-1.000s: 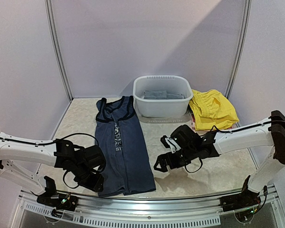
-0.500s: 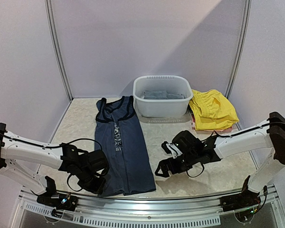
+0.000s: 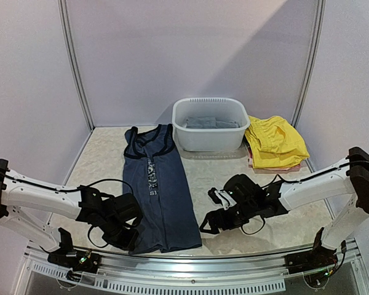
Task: Fold and stack the mixed laundry pile
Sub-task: Pick up the rectangle-folded tank top from the center of the board.
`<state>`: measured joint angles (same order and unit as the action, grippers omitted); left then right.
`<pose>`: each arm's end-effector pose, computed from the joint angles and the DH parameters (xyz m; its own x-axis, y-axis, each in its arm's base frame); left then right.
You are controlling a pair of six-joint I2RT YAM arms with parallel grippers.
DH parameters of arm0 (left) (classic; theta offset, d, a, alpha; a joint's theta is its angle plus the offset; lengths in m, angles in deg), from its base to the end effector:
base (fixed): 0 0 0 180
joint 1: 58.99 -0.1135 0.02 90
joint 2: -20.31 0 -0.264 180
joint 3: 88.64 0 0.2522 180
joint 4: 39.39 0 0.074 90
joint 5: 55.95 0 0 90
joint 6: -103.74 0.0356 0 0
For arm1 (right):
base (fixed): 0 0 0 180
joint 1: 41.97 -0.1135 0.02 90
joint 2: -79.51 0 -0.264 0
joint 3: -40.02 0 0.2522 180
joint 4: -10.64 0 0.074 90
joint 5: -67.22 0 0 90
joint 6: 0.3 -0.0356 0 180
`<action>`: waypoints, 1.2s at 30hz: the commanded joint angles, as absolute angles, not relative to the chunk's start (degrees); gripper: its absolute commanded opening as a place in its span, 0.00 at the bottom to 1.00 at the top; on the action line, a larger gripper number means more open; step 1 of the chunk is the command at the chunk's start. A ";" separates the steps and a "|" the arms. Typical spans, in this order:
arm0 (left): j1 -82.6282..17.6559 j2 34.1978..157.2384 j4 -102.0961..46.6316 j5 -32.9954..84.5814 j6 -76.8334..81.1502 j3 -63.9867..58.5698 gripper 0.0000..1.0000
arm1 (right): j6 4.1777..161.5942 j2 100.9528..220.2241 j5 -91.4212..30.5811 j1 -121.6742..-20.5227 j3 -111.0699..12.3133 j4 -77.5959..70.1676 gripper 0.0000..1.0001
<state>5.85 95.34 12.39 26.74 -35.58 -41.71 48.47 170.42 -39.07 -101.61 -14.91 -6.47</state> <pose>0.0782 -0.1771 0.1421 -0.9609 0.2764 -0.0195 0.2740 0.9374 -0.2149 0.1396 0.2581 0.1428 -0.9059 -0.2949 -0.3038 -0.4206 0.7103 0.5645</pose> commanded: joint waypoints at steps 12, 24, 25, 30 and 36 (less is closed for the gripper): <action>6.67 96.52 11.11 29.04 -34.60 -44.16 0.00 | 46.47 171.93 -42.51 -103.40 -13.58 -5.32 0.76; 6.67 95.15 12.35 29.57 -34.60 -44.19 0.00 | 44.54 177.86 -46.32 -107.43 -15.99 -0.29 0.55; 6.67 95.19 12.35 29.51 -34.60 -44.22 0.00 | 44.42 178.37 -46.02 -107.43 -16.06 -0.30 0.51; 6.67 94.90 12.46 29.40 -34.61 -44.64 0.00 | 43.76 179.57 -44.44 -107.38 -16.40 -0.94 0.38; 6.67 94.32 11.99 29.26 -34.87 -45.41 0.00 | 43.32 181.39 -43.89 -107.41 -16.90 -1.35 0.28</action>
